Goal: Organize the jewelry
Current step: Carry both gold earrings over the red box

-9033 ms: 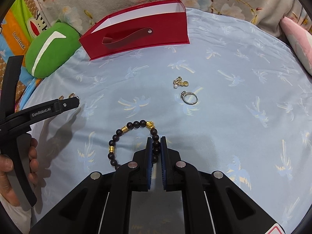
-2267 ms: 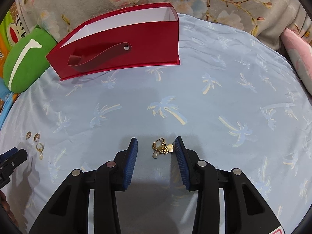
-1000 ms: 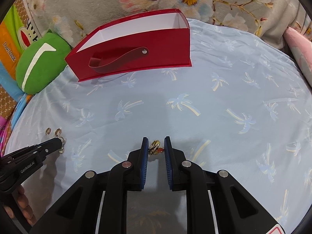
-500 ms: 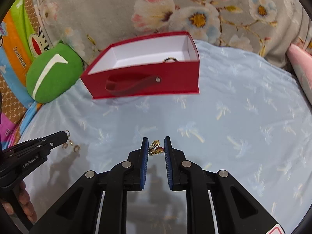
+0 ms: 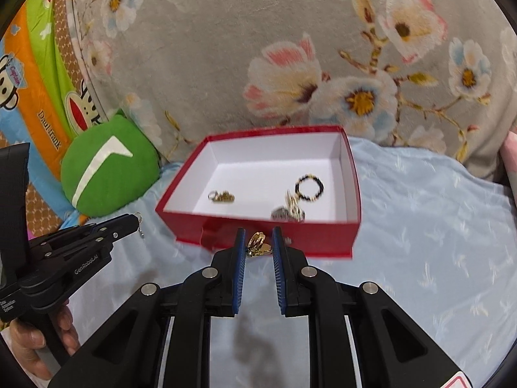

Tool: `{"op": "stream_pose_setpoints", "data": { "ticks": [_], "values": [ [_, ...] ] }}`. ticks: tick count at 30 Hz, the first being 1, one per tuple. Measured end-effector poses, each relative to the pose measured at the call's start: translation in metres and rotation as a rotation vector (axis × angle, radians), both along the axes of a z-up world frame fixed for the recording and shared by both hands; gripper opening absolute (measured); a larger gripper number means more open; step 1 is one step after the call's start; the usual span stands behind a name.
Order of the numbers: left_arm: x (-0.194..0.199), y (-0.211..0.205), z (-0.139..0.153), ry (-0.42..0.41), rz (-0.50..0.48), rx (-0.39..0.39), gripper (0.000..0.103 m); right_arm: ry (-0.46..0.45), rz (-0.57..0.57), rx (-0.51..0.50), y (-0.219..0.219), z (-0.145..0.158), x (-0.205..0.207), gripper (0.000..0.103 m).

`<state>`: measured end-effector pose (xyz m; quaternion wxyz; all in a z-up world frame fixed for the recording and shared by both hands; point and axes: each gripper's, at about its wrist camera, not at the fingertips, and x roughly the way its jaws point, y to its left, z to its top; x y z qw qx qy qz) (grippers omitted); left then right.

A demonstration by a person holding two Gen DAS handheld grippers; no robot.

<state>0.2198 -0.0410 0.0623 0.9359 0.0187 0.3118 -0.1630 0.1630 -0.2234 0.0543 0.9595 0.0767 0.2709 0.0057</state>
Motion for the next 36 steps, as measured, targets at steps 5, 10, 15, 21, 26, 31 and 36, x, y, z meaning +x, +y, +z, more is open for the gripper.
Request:
{"op": "stream_pose_setpoints", "data": {
  "ticks": [5, 10, 15, 21, 26, 31, 36],
  "values": [
    [0.044, -0.013, 0.02, -0.045, 0.009, 0.019, 0.004, -0.003, 0.023, 0.005, -0.008, 0.015, 0.054, 0.015],
    [0.094, -0.031, 0.03, -0.085, 0.032, 0.052, 0.004, 0.021, 0.032, 0.029, -0.016, 0.015, 0.111, 0.015],
    [0.141, -0.05, 0.023, -0.091, 0.048, 0.088, 0.004, 0.055, 0.03, 0.007, -0.015, 0.006, 0.163, 0.015],
    [0.188, -0.067, 0.003, -0.042, 0.06, 0.096, 0.004, 0.1, 0.025, -0.017, -0.014, -0.012, 0.209, 0.015],
    [0.214, -0.078, -0.014, -0.02, 0.071, 0.12, 0.004, 0.142, 0.018, -0.026, -0.017, -0.03, 0.236, 0.015],
    [0.231, -0.084, -0.028, -0.003, 0.08, 0.135, 0.004, 0.176, 0.011, -0.047, -0.014, -0.048, 0.254, 0.015],
    [0.237, -0.087, -0.033, 0.005, 0.082, 0.146, 0.004, 0.181, -0.003, -0.055, -0.013, -0.051, 0.262, 0.015]
  ]
}}
